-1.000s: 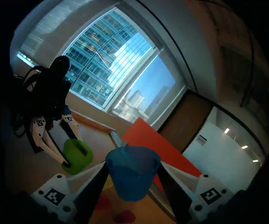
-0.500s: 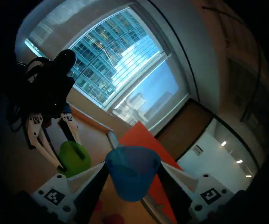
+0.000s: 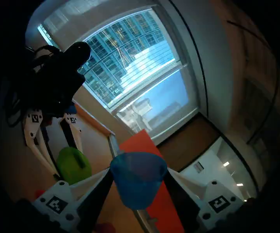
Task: Pour water
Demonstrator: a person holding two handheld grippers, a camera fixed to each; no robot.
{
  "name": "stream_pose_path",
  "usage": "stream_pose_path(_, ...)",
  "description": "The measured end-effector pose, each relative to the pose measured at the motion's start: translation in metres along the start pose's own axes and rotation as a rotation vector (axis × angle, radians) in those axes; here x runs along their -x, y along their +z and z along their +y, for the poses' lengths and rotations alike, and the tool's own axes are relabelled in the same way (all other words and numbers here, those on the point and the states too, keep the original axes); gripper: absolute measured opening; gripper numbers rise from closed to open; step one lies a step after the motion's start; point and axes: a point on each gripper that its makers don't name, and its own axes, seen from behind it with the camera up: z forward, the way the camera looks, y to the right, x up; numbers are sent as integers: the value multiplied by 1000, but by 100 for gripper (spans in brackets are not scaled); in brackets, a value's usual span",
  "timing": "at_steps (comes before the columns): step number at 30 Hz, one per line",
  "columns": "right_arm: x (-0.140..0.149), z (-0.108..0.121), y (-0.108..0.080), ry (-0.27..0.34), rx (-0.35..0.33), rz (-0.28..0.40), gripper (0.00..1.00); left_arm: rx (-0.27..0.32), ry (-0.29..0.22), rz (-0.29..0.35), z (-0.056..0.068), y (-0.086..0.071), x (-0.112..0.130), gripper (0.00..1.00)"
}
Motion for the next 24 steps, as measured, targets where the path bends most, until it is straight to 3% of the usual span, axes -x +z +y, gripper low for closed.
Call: stream_pose_path(24,-4,7,10,-168,9,-5,89,24,-7,15,9,4,-7,85)
